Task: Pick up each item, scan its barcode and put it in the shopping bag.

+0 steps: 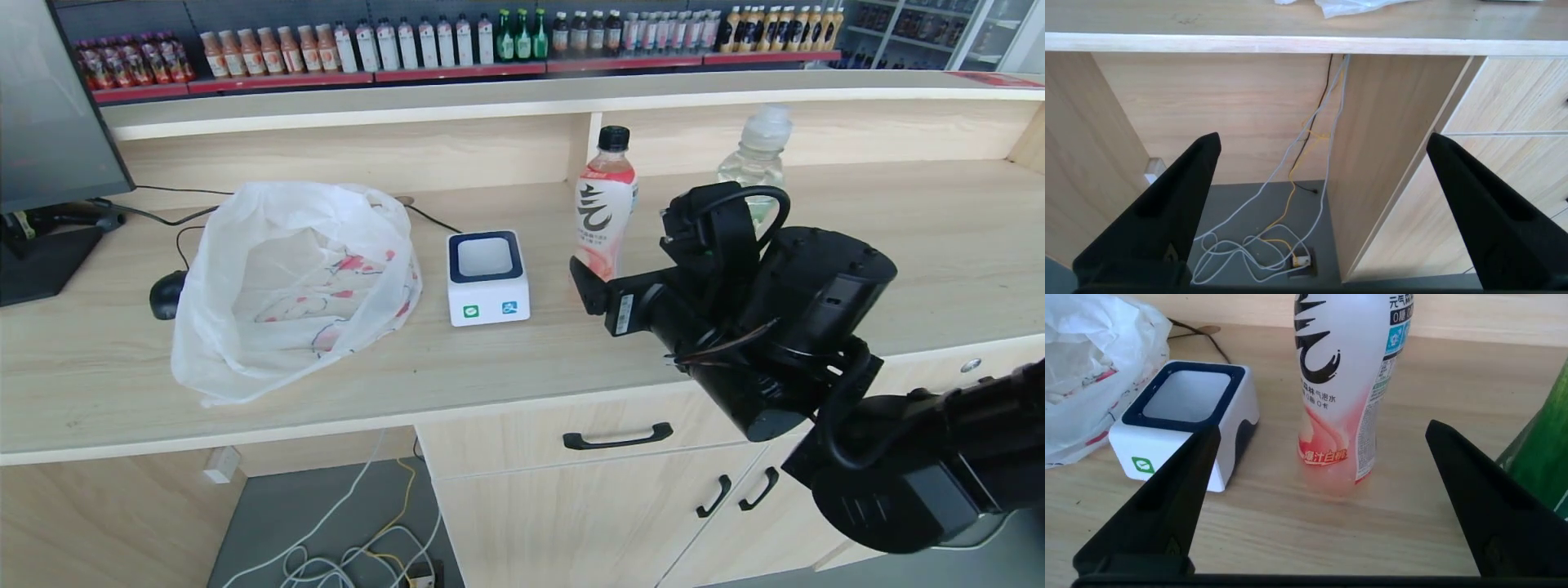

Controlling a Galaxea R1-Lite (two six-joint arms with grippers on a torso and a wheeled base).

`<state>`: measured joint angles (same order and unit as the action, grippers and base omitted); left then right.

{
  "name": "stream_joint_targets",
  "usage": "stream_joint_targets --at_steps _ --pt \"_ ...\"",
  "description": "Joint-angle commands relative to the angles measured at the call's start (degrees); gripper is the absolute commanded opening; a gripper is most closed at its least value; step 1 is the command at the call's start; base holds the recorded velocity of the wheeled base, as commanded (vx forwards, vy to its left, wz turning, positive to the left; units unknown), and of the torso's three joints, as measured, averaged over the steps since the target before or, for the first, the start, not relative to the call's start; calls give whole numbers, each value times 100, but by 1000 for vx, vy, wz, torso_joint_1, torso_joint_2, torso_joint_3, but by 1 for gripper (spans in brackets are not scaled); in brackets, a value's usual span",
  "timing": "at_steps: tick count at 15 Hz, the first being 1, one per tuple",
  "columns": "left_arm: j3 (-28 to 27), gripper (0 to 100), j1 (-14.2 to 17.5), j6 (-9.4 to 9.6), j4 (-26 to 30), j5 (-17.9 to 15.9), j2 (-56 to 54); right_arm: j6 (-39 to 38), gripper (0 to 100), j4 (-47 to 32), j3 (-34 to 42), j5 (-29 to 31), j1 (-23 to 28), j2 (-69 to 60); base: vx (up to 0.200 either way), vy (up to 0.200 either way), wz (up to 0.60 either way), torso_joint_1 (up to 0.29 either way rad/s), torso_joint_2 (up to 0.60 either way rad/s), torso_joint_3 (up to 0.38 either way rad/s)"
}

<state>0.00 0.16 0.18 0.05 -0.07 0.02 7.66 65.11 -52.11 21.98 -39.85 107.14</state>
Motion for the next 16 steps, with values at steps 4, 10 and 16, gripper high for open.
stream_joint_targets --at_steps 4,10,16 --pt "0 100 2 -1 4 -1 -2 52 100 -7 -677 -36 206 527 0 0 0 0 0 0" --pt "0 100 2 -1 4 -1 -2 52 100 2 -1169 -27 294 958 0 0 0 0 0 0" --pt "0 100 2 -1 4 -1 -2 52 100 2 -1503 -36 338 1195 0 0 0 0 0 0"
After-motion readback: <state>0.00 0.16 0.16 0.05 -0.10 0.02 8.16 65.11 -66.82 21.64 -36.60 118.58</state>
